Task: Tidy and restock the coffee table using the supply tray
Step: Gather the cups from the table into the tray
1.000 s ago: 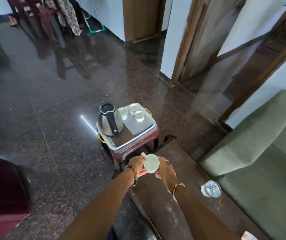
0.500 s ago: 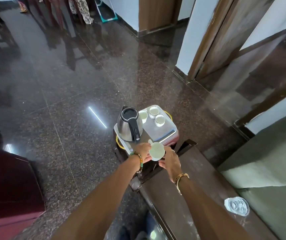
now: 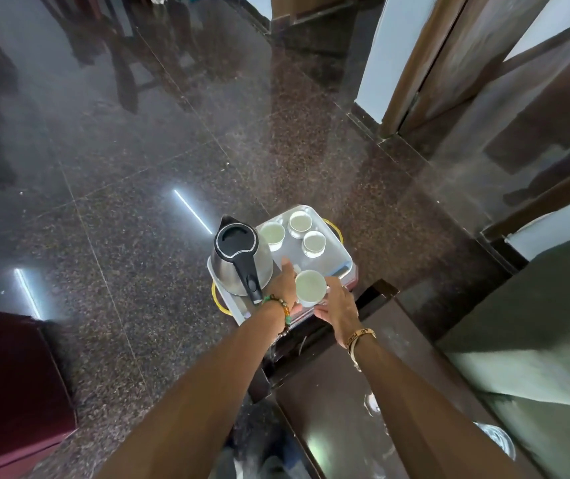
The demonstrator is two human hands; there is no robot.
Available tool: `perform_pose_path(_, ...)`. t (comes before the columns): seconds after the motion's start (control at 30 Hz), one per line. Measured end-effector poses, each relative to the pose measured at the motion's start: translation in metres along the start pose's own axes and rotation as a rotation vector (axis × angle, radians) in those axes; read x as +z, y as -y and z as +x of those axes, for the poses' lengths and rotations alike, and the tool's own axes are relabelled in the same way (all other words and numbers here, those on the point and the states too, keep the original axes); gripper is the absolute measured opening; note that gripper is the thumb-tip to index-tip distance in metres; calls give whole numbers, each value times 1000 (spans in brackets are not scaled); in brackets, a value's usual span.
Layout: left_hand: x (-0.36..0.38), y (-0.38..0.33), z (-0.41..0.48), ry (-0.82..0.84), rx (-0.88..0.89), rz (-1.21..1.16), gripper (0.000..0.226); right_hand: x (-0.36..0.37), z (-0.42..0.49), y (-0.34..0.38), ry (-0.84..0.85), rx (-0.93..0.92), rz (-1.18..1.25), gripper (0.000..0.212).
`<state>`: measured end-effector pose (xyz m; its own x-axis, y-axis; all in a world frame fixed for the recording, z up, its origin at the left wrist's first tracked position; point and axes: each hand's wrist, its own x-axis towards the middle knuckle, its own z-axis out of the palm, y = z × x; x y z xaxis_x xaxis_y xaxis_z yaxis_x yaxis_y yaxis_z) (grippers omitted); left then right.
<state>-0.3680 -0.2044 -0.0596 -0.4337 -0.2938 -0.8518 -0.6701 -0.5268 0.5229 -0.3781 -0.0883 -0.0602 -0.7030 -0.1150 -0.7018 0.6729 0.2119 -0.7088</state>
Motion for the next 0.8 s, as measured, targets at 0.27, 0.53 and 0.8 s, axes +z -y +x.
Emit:
perform_pose_path(0.27,21,-15,69,-64,88,54,140,18,70,3,-35,63,92,27)
perform_pose_path(0.53,26,-24,103,-64,51,60,133,40,117,-12,-57,135,125,26)
perform_pose_path(0.8,28,-41,122,-70,53,67,100,51,146,-18,-38,98,108,30)
